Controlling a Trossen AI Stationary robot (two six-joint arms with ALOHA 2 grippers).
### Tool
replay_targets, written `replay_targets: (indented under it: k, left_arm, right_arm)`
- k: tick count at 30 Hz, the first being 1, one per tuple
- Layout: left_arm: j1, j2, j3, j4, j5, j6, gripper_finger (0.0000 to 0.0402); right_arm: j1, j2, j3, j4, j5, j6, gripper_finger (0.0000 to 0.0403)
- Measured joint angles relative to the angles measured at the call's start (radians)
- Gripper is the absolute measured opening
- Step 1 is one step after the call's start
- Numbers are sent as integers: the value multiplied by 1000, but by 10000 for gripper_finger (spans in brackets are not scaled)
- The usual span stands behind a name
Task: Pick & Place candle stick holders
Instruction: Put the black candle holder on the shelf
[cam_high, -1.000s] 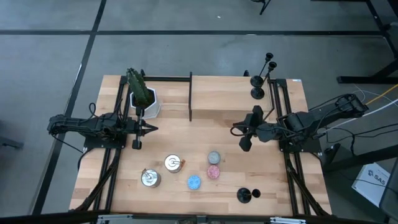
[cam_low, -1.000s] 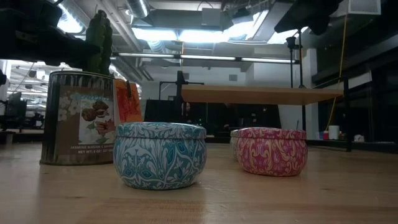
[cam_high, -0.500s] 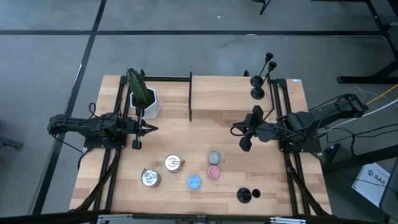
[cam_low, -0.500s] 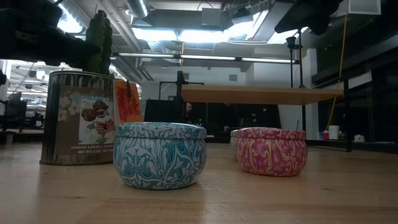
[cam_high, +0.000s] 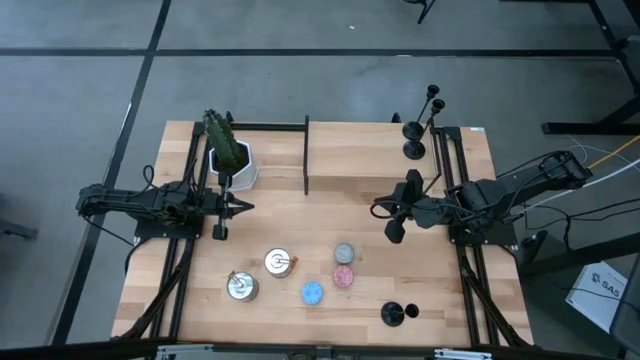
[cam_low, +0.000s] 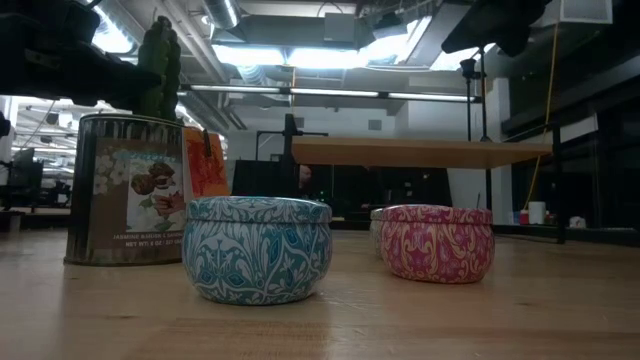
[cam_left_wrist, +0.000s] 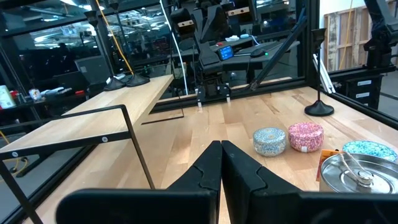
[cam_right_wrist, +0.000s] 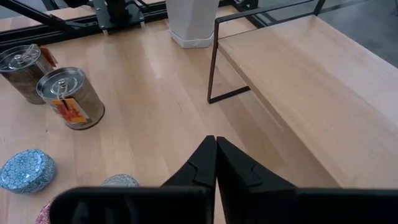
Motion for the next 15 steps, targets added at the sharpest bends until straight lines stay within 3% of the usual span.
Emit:
replay_targets:
  k: [7, 15]
  left_arm:
    - [0, 0, 0, 0, 0, 0, 4]
    - [0, 0, 0, 0, 0, 0, 4]
  right_arm:
    - [-1, 0, 0, 34, -39, 0, 14]
    - [11, 0, 0, -15, -386, -28, 14]
